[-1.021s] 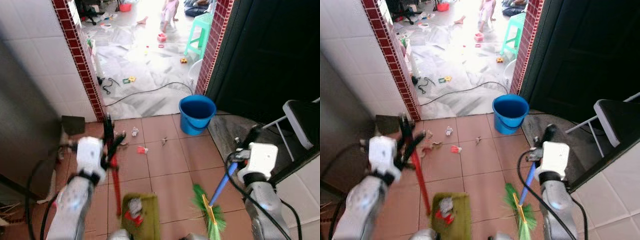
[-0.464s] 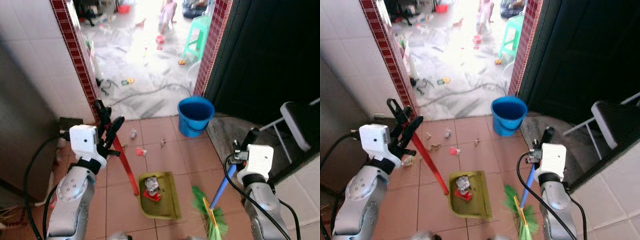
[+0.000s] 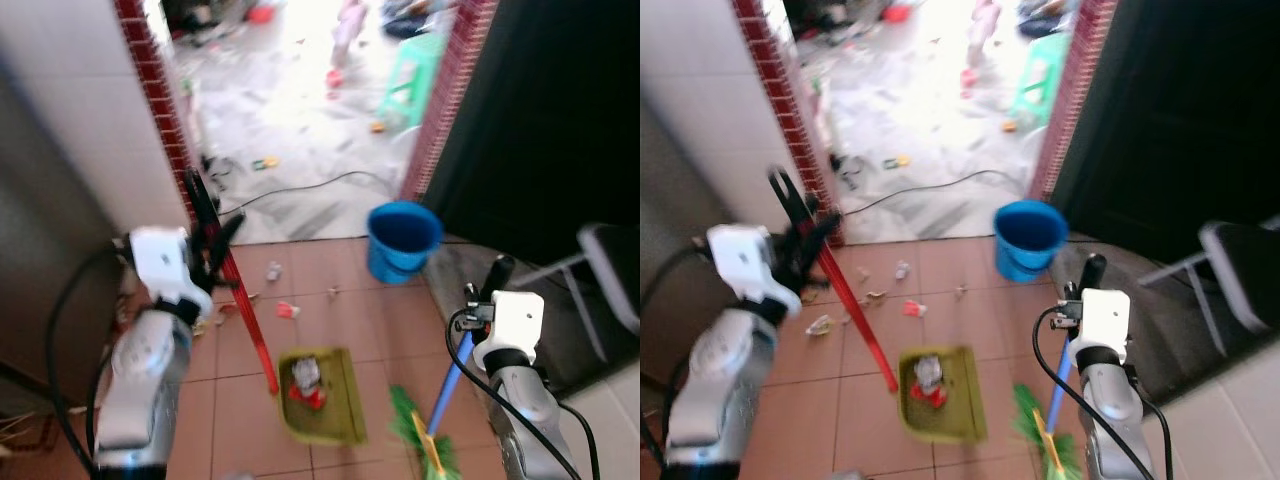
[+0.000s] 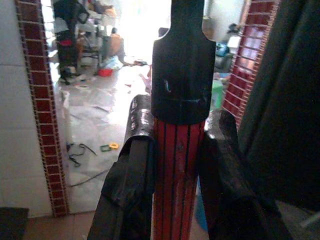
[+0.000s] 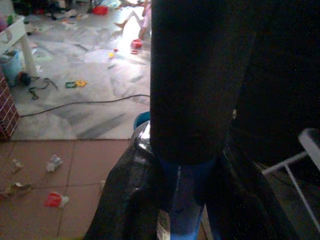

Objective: Sweep floor

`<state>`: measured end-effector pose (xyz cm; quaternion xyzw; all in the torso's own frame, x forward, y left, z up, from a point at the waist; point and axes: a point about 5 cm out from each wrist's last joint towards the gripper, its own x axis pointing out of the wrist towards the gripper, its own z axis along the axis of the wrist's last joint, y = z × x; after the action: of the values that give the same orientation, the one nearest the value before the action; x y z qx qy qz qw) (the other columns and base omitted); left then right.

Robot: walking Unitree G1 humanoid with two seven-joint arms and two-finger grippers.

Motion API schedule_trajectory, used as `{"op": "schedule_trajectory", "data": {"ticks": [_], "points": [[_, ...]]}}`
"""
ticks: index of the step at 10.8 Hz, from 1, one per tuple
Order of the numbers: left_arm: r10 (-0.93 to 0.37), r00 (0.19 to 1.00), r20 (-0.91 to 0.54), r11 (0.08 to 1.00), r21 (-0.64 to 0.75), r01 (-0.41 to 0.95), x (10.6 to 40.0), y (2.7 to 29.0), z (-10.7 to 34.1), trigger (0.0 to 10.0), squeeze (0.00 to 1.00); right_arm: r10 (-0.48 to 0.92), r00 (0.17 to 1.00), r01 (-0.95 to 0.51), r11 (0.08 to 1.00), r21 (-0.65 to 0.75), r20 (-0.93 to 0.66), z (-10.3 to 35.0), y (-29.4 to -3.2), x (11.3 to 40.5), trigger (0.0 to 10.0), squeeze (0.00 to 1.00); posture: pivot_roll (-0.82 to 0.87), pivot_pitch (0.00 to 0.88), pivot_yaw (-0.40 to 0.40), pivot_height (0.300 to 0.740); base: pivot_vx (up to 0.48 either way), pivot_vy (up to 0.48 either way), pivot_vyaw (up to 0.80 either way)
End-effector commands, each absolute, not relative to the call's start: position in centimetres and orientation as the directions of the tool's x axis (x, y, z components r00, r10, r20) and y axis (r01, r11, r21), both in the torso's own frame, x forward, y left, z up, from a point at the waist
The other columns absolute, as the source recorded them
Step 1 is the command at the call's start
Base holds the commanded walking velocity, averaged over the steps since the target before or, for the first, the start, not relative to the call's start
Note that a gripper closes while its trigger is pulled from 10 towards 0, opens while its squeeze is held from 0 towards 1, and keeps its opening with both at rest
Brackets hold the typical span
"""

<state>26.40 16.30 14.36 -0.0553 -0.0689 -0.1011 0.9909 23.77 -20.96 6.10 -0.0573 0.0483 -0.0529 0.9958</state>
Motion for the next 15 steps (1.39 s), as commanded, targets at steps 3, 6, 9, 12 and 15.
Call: {"op": "schedule_trajectory", "data": {"ticks": [3, 6, 9, 12, 15], "points": [[-0.213, 0.938, 0.274, 0.941, -0.202, 0.272, 27.3, 16.0, 17.6, 10.0, 0.00, -0.100, 0.992, 0.090, 0.988, -0.128, -0.072, 6.4, -21.0, 24.4, 10.0, 0.00, -0.02, 0.000, -0.020, 0.740, 0.461, 0.000, 0.00], [-0.129, 0.930, 0.344, 0.960, -0.191, 0.203, 28.4, 17.7, 19.8, 10.0, 0.00, -0.093, 0.993, 0.083, 0.988, -0.134, -0.076, 6.2, -21.1, 24.7, 10.0, 0.00, -0.02, 0.000, -0.028, 0.740, 0.461, 0.000, 0.00], [-0.088, 0.913, 0.399, 0.955, -0.227, 0.192, 28.9, 18.6, 21.8, 10.0, 0.00, -0.077, 0.994, 0.066, 0.987, -0.144, -0.078, 6.0, -21.1, 25.1, 10.0, 0.00, -0.02, 0.000, -0.037, 0.740, 0.460, 0.000, 0.00], [-0.068, 0.901, 0.427, 0.958, -0.224, 0.179, 29.3, 18.9, 22.7, 10.0, 0.00, -0.069, 0.995, 0.057, 0.987, -0.148, -0.076, 5.9, -21.0, 25.3, 10.0, 0.00, -0.02, 0.000, -0.040, 0.740, 0.463, 0.000, 0.00], [-0.055, 0.891, 0.451, 0.964, -0.210, 0.165, 29.6, 19.4, 23.6, 10.0, 0.00, -0.068, 0.995, 0.057, 0.987, -0.149, -0.071, 5.8, -20.9, 25.3, 10.0, 0.00, -0.02, 0.000, -0.037, 0.740, 0.465, 0.000, 0.00]]}}
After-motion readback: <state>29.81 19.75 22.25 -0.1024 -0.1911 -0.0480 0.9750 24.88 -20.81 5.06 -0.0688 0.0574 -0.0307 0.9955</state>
